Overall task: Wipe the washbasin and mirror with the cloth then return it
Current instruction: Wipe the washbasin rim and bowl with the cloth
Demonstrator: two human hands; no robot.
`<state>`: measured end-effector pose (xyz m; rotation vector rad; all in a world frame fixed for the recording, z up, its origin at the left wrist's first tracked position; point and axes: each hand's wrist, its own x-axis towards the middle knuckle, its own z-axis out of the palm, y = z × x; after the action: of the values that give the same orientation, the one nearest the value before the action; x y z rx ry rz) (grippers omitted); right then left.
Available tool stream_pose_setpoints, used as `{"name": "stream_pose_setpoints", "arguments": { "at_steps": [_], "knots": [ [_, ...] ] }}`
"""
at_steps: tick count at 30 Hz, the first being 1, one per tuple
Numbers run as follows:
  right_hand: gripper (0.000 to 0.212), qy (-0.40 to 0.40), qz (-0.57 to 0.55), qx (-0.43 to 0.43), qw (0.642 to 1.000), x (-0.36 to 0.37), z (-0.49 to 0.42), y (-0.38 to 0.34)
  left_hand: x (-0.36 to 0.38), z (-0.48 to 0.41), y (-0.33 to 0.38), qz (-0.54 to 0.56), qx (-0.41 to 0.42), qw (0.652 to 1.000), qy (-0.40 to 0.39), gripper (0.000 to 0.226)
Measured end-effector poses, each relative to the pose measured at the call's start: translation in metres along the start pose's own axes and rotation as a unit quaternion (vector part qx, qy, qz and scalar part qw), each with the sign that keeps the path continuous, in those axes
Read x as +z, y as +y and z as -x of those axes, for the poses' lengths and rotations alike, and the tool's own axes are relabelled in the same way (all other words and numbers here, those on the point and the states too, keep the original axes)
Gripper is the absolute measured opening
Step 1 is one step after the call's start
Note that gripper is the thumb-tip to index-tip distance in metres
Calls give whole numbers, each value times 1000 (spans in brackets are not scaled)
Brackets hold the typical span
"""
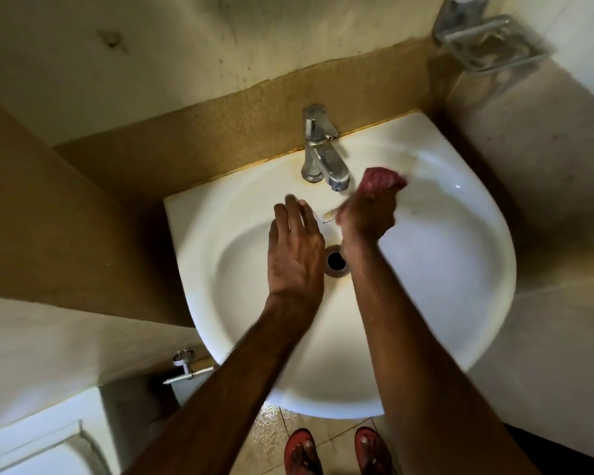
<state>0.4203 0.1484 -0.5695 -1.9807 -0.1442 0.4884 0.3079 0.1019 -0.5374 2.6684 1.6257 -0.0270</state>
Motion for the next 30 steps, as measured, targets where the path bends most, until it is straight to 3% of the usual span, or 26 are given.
{"name": "stream_pose_setpoints", "arguments": {
  "at_steps": [3, 6, 9, 14, 16, 18, 20, 23, 27, 30],
  "knots": [
    [29, -96, 48, -4, 994, -7, 37, 14, -2, -4, -5, 1, 4, 1000, 2, 66],
    [26, -151, 9, 74, 986, -11, 37, 13, -2, -5, -11, 2, 11, 1000, -5, 69],
    [23, -149, -71, 162, 973, -17, 12, -6, -3, -2, -15, -8, 21, 1000, -12, 82],
    [20, -124, -117, 158, 973, -58, -26, -56, -6, -3, -11, -27, 17, 999, -14, 79],
    [29, -117, -112, 124, 979, -66, -34, -68, -7, -4, -9, -29, 13, 999, -13, 81],
    [34, -65, -1, 13, 998, -60, -31, -64, -8, -5, -8, -30, 8, 999, -20, 84],
    [38, -33, 87, -90, 992, -46, -15, -48, -8, -5, -7, -33, 5, 999, -23, 85],
    [55, -55, 129, -166, 976, -32, 23, -22, -5, -5, -5, -38, 9, 999, -20, 83],
    [51, -94, 121, -234, 960, -32, 47, -5, -3, -4, -3, -31, 9, 999, -18, 84],
    [35, -83, 69, -199, 974, -29, 21, -5, -3, -4, -3, -41, 7, 999, -27, 90]
  ]
}}
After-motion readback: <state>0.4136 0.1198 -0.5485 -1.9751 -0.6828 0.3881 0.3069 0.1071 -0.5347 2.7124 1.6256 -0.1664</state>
